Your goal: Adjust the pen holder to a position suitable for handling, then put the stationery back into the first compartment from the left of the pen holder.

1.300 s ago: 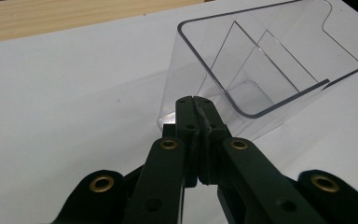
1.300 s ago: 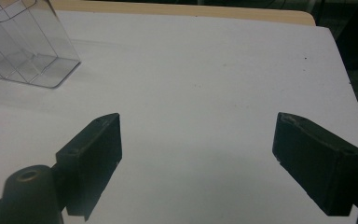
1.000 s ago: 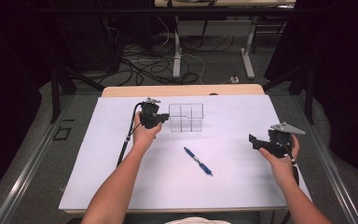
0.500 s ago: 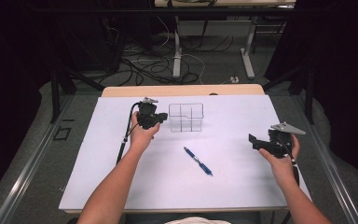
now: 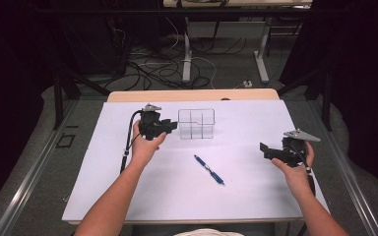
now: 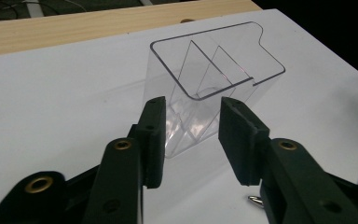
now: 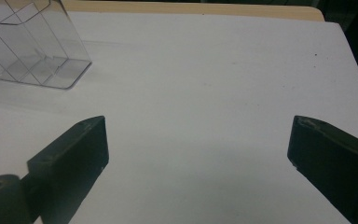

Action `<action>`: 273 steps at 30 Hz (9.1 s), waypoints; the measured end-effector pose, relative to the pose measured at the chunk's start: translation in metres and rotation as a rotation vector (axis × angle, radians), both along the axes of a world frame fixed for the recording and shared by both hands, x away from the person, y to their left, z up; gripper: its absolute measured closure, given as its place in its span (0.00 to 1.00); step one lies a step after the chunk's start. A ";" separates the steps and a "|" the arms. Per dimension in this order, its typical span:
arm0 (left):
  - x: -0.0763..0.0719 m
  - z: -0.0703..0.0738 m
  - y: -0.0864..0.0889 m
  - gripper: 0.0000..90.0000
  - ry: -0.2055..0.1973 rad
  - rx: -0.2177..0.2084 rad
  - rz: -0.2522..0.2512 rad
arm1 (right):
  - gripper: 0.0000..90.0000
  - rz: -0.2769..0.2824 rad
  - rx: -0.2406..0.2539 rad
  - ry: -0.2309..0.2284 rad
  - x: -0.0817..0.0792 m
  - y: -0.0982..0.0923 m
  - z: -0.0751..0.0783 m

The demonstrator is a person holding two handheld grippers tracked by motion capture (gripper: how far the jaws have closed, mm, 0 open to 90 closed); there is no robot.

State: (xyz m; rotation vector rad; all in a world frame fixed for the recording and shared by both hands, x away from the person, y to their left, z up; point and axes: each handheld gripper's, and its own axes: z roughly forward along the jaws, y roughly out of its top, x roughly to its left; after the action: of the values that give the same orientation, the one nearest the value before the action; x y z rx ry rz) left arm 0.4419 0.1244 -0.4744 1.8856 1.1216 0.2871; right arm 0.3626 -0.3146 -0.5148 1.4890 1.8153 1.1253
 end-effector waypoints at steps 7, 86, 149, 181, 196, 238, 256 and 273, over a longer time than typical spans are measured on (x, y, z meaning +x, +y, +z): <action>-0.012 0.006 0.004 0.54 -0.029 0.014 0.003 | 0.00 0.015 0.000 -0.001 -0.001 0.001 0.001; -0.053 -0.013 0.072 0.00 -0.112 -0.004 0.137 | 0.35 0.371 -0.061 0.306 0.024 0.148 0.020; -0.051 -0.017 0.074 0.00 -0.098 -0.004 0.154 | 0.85 0.455 -0.274 0.648 0.055 0.223 -0.015; -0.051 -0.017 0.074 0.00 -0.098 0.003 0.158 | 0.89 0.461 -0.262 0.610 0.053 0.220 -0.004; -0.051 -0.017 0.075 0.00 -0.095 0.009 0.156 | 0.89 0.466 -0.207 0.518 0.055 0.214 0.020; -0.052 -0.018 0.078 0.00 -0.097 0.000 0.169 | 0.89 0.406 -0.089 0.089 0.082 0.240 0.118; -0.052 -0.017 0.081 0.00 -0.102 -0.007 0.176 | 0.89 0.329 -0.103 0.093 0.123 0.259 0.129; -0.050 -0.019 0.081 0.00 -0.091 -0.004 0.170 | 0.89 0.236 -0.092 0.044 0.149 0.267 0.118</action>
State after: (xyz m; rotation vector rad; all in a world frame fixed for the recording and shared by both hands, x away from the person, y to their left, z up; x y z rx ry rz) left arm 0.3915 0.2058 -0.4930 1.7579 1.2213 0.4608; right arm 0.5117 -0.0480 -0.3967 1.2827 2.0863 1.1077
